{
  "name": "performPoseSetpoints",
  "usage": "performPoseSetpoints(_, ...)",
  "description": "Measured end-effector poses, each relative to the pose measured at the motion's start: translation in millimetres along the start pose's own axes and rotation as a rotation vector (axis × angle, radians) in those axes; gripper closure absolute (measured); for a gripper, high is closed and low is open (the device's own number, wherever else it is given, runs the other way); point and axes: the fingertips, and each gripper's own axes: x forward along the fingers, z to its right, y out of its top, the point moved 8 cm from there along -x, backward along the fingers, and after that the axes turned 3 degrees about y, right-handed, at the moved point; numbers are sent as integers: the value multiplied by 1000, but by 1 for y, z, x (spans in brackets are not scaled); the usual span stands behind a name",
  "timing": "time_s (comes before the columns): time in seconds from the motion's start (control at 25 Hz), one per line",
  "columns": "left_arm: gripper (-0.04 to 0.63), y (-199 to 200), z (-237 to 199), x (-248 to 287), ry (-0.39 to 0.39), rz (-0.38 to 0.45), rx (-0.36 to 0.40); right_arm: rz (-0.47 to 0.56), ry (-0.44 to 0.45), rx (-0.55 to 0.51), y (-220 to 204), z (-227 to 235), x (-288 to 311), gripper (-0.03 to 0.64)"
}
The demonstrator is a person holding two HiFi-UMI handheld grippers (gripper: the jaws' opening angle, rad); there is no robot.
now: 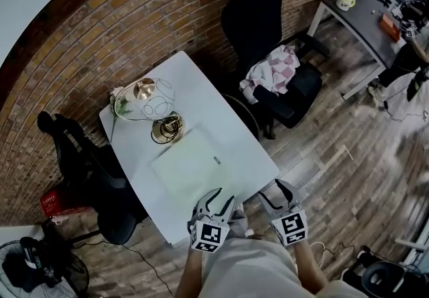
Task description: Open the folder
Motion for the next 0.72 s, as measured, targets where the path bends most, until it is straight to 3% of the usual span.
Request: performPoseSetpoints(0.72,422,-26,19,33,-3,-106,56,-141,173,-73,-27,3,30,353)
